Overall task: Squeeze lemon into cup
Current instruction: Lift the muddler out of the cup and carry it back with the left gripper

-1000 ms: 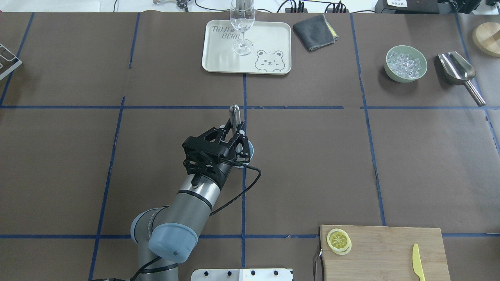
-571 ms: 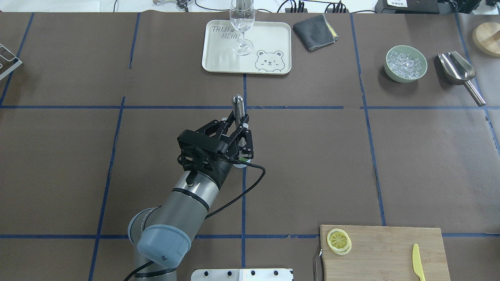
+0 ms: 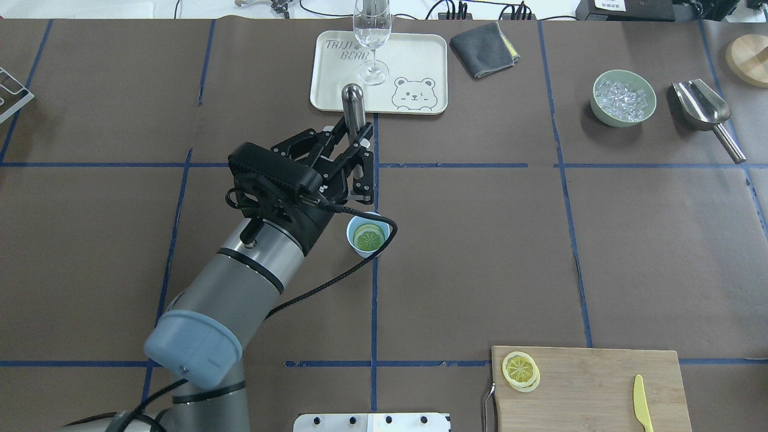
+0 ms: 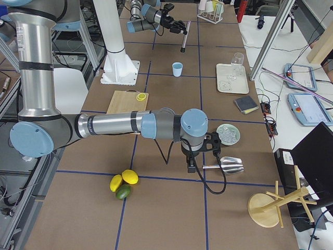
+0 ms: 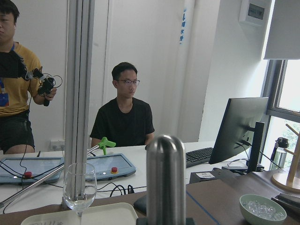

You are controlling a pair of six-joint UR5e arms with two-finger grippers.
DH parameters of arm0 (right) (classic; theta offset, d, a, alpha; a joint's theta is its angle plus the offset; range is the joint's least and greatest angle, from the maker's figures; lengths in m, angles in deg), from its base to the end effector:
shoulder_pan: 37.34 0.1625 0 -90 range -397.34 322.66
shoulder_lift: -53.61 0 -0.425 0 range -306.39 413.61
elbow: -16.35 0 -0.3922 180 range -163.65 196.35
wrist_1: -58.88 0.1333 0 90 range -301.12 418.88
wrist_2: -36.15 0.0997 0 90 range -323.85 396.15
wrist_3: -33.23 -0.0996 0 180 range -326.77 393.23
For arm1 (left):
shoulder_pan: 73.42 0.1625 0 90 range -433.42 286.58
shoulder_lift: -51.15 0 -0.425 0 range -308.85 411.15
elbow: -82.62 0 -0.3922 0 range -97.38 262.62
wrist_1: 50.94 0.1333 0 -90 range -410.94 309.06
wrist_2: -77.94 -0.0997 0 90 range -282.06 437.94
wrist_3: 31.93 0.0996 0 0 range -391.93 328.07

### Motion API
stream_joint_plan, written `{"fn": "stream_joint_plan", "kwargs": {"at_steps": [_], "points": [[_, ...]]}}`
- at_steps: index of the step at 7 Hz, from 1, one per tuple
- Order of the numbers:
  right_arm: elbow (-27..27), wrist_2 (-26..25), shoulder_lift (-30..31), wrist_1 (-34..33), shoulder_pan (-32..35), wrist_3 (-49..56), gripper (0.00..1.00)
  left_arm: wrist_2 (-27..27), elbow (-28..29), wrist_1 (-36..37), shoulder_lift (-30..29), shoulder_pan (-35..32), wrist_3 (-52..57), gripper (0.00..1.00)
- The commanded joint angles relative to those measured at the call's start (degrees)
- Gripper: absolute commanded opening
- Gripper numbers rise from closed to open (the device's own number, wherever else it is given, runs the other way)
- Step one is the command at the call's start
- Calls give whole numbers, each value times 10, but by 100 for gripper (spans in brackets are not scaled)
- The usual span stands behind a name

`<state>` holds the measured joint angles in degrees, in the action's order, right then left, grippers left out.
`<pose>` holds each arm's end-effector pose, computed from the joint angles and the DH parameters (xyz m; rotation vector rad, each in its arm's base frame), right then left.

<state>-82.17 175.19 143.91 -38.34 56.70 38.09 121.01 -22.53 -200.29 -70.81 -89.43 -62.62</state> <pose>0.0922 -0.4815 0.5950 0.0827 -0.8521 -0.0209 0.4515 -0.3439 0.1208 1.4614 0.9994 -0.2152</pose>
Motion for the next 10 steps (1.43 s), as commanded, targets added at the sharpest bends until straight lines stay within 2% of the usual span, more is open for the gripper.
{"fn": "stream_joint_plan", "kwargs": {"at_steps": [1,2,3,5,7,8,9,10], "points": [[0,0,-1,0,0,1,100,53,-5,67,25,-45,4,0],[0,0,-1,0,0,1,100,60,-16,110,38,-46,1,0],[0,-1,-1,0,0,1,100,71,-46,117,63,-52,-2,0],[-2,-1,-6,1,0,1,100,140,-97,120,122,-71,-6,0],[-3,-1,-7,1,0,1,100,201,-119,122,177,-81,-44,0],[-6,-1,-7,1,0,1,100,278,-153,204,176,-109,-66,0],[-7,-1,-7,1,0,0,100,372,-198,329,174,-130,-88,0],[-6,-1,-6,1,0,1,100,433,-215,386,168,-148,-94,0]]}}
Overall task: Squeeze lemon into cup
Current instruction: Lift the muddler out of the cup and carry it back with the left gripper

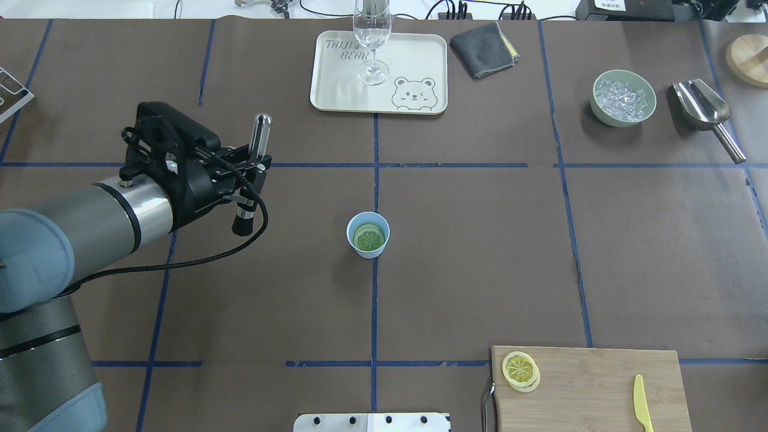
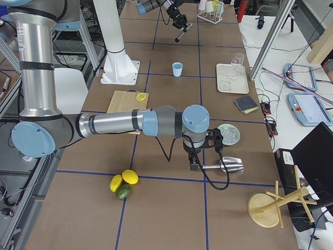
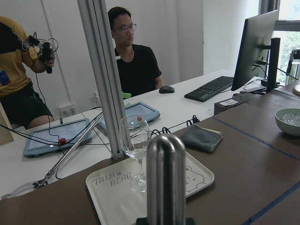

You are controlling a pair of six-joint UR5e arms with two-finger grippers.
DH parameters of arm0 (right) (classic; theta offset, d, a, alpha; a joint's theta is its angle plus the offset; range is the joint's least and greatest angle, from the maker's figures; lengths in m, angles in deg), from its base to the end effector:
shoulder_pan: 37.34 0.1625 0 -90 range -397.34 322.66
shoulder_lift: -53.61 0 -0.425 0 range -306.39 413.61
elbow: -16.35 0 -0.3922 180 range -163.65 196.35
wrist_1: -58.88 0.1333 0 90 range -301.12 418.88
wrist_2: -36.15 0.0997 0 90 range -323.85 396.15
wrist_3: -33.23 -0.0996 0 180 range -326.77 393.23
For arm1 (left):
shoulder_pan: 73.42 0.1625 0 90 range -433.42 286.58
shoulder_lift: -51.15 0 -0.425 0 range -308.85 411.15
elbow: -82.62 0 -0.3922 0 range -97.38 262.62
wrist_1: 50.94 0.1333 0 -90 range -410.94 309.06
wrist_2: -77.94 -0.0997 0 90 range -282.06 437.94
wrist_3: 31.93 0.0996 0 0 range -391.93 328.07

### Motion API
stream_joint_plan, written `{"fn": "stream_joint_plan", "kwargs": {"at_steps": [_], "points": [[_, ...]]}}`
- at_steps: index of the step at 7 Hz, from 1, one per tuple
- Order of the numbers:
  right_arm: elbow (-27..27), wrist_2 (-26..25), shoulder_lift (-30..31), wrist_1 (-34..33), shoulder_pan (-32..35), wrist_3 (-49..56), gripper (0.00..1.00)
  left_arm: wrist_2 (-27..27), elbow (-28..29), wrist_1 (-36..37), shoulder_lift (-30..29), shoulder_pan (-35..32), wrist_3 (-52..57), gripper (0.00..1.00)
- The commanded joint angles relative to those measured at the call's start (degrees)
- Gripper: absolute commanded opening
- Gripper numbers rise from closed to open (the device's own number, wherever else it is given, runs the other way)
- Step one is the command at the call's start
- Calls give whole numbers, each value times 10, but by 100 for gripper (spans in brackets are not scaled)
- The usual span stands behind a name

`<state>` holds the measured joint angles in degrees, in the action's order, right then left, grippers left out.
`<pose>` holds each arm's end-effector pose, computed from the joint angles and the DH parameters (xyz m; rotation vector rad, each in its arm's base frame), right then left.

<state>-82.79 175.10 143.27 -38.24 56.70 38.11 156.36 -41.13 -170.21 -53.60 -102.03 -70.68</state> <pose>0.0927 -0.4864 0.5841 0.1050 -0.8486 -0.0314 0.3520 -0.3666 0.2030 0.9994 0.9288 0.1949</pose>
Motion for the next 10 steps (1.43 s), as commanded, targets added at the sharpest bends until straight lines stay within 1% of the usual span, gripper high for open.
{"fn": "stream_joint_plan", "kwargs": {"at_steps": [1,2,3,4,5,6,7,9,10], "points": [[0,0,1,0,0,0,100,153,-27,119,-4,-35,-68,0],[1,0,0,0,0,0,100,238,-27,148,-4,-68,-102,0],[-1,-1,0,1,0,1,100,320,-19,163,-3,-97,-102,0],[-2,-1,0,1,0,0,100,345,-13,182,6,-132,-105,0],[-3,-1,0,1,0,0,100,381,29,231,0,-187,-104,0],[-3,-1,-1,1,0,0,100,425,68,240,5,-206,-104,0],[-2,-1,-6,1,0,0,100,425,124,243,15,-223,-104,0],[0,-2,-4,0,0,0,100,424,183,240,59,-246,-90,0],[-1,-2,-3,0,0,0,100,424,205,243,76,-257,-38,0]]}}
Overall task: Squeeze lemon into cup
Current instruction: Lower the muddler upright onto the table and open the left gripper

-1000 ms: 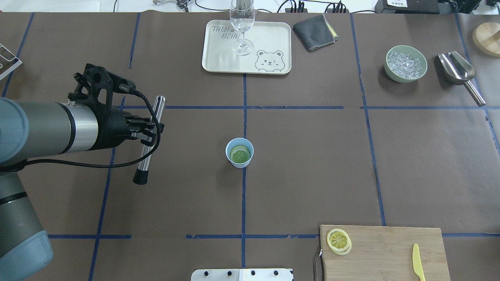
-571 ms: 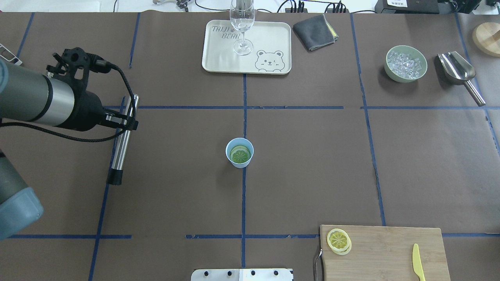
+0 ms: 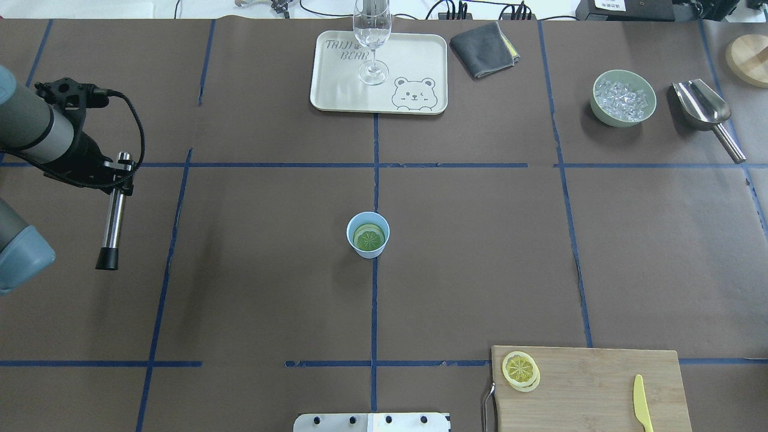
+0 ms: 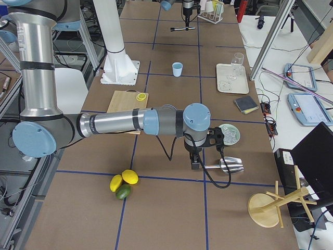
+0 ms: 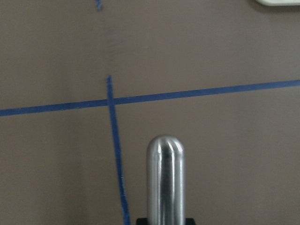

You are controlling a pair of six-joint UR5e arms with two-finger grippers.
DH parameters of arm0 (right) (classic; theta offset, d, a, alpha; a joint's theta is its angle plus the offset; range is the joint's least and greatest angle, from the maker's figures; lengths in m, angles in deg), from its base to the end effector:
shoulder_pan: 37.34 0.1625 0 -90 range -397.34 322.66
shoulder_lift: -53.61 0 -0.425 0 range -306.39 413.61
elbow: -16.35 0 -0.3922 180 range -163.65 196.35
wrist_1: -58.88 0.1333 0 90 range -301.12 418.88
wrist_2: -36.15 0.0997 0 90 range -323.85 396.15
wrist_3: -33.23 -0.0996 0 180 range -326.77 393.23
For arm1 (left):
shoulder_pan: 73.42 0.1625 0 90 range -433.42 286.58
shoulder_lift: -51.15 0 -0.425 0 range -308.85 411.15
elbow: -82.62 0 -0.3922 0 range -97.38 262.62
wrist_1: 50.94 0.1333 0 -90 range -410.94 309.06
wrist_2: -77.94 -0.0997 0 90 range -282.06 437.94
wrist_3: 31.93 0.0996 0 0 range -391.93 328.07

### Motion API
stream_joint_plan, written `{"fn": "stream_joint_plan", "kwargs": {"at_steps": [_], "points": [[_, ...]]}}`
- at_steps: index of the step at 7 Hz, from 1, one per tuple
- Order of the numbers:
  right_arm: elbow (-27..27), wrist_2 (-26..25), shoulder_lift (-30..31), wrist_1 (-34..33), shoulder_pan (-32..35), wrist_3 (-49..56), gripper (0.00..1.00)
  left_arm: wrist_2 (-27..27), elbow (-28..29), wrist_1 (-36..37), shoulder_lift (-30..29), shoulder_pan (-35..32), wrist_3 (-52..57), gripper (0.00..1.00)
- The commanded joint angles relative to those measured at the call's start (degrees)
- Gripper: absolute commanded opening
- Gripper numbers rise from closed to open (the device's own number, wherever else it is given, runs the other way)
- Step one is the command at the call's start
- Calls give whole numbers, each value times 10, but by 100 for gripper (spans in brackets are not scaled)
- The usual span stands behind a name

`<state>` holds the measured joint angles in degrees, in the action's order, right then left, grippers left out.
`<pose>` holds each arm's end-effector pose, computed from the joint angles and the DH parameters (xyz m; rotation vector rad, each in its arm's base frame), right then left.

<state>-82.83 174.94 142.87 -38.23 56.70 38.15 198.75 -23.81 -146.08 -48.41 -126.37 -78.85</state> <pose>0.0931 -0.4893 0.5806 0.1124 -0.8452 -0.0353 0.2673 -0.4907 0.4314 0.0432 0.7436 -0.0182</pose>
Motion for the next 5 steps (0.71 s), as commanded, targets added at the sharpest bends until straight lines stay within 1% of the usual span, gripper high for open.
{"fn": "stream_joint_plan", "kwargs": {"at_steps": [1,3,5], "points": [[-1,0,0,0,0,0,100,1,46,1,37,-21,59,0],[-1,1,1,0,0,0,100,0,95,-7,33,-15,60,0],[-1,1,1,0,0,1,100,0,115,-8,18,-14,60,0]]}}
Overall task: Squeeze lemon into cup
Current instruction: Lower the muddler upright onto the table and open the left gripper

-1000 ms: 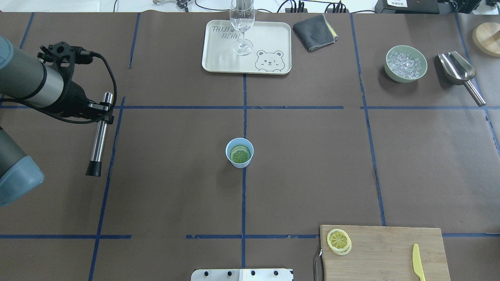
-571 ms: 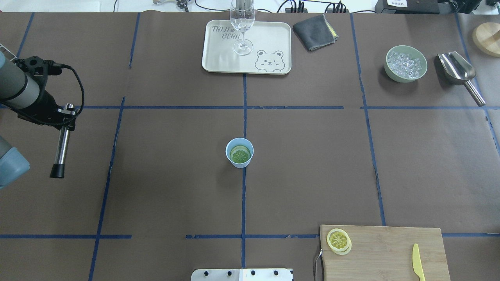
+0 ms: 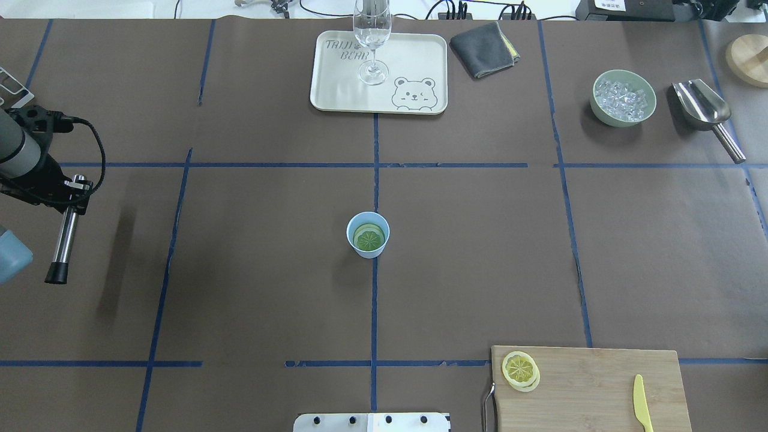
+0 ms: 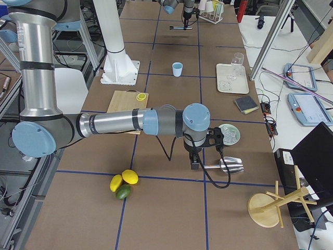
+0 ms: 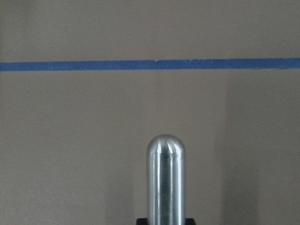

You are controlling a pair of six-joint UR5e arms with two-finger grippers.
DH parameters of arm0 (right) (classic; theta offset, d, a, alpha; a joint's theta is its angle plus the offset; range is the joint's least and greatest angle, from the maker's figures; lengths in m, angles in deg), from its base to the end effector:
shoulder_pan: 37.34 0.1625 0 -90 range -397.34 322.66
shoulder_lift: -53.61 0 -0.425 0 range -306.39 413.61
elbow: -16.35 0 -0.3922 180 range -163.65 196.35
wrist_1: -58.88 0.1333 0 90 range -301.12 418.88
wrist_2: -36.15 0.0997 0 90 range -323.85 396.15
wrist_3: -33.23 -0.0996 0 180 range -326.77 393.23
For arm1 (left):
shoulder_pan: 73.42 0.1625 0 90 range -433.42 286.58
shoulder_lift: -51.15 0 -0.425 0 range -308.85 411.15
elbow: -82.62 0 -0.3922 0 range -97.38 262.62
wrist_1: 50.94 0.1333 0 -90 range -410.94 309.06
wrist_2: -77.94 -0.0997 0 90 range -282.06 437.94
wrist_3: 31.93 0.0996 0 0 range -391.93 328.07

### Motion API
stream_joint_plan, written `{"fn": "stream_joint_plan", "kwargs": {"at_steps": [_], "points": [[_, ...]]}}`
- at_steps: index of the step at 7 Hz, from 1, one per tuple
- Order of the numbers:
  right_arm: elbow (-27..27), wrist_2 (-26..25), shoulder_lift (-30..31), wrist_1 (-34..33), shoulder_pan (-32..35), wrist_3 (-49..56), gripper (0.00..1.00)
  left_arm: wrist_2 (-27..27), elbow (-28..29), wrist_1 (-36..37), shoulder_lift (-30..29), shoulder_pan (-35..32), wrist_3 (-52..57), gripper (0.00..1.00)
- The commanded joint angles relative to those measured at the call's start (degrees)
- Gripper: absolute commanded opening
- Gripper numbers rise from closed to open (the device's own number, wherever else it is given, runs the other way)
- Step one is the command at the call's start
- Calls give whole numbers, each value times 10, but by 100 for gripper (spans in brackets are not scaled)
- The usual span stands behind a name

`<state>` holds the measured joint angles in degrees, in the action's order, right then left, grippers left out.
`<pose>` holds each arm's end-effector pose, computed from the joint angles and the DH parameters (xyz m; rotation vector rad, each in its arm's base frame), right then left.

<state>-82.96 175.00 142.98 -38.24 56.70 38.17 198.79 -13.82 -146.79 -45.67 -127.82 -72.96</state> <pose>0.0929 -0.4885 0.5803 0.1128 -0.8462 -0.0357 0.2559 -0.4987 0.5427 -0.0753 0.6200 -0.0019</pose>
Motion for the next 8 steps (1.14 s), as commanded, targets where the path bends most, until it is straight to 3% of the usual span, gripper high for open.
{"fn": "stream_joint_plan", "kwargs": {"at_steps": [1,5,6,7,8], "points": [[0,0,1,0,0,0,100,-5,25,-12,-18,1,1,0],[-1,1,-2,0,0,0,100,-13,46,-43,-23,4,1,0],[-1,1,-2,0,0,0,100,-13,48,-43,-23,6,1,33],[-1,1,-2,0,0,0,100,-12,46,-43,-23,6,-6,99],[-3,1,-2,0,0,0,100,-12,47,-43,-22,6,-5,100]]}}
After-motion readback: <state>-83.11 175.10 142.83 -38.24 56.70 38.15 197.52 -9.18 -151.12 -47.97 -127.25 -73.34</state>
